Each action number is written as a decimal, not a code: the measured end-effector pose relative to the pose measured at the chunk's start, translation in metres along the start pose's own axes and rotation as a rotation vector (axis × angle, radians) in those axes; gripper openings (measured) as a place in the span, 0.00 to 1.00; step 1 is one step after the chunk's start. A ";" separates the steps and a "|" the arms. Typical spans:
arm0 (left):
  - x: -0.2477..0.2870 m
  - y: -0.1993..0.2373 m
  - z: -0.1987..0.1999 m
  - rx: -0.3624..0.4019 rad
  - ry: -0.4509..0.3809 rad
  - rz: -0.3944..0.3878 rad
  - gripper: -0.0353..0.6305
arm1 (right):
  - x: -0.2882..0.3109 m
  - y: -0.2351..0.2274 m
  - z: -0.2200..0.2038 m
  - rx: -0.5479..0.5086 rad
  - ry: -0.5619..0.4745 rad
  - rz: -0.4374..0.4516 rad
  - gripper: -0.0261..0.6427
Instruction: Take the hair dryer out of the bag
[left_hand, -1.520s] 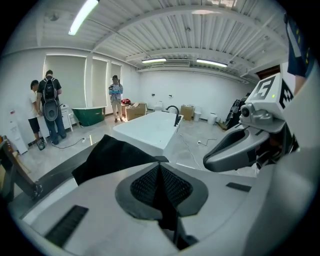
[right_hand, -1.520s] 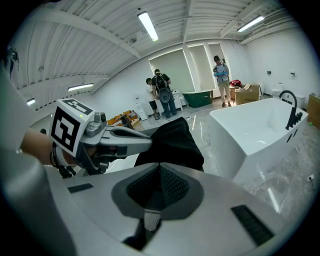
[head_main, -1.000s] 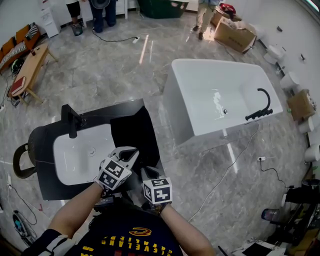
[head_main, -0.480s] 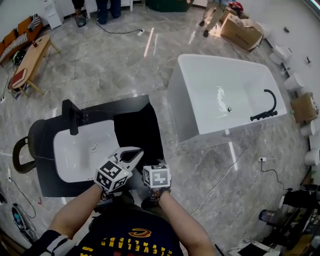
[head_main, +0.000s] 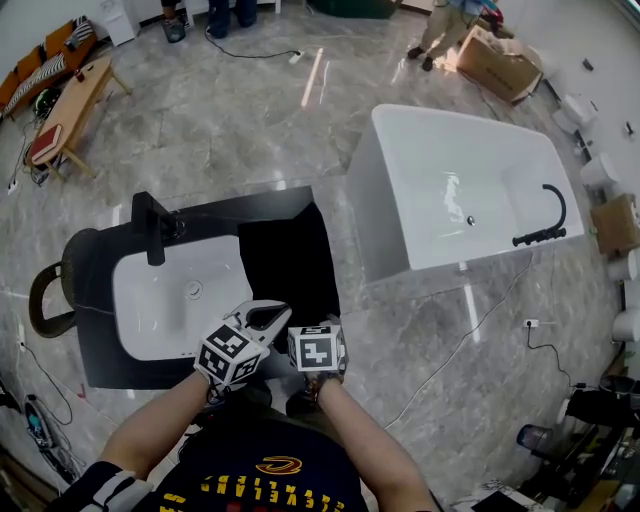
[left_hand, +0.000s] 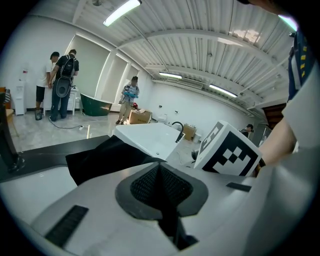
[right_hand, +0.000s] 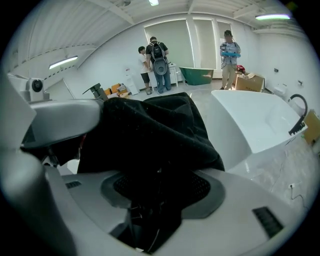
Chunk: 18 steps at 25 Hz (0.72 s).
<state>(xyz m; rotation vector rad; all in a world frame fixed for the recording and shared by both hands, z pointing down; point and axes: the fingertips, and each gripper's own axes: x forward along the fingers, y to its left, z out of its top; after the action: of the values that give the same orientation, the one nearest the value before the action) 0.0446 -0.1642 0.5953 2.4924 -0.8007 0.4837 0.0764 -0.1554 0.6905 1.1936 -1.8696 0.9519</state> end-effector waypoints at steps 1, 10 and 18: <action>0.000 0.001 -0.002 -0.007 0.004 0.000 0.07 | 0.003 0.001 0.001 -0.004 0.010 0.002 0.34; 0.001 0.024 -0.015 -0.091 0.037 0.039 0.07 | 0.038 0.009 0.005 -0.079 0.065 0.026 0.34; 0.003 0.021 -0.019 -0.095 0.051 0.034 0.07 | 0.038 0.001 0.003 -0.128 0.075 0.037 0.34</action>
<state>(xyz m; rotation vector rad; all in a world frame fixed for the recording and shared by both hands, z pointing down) 0.0300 -0.1702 0.6194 2.3736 -0.8273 0.5064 0.0632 -0.1729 0.7216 1.0375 -1.8690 0.8706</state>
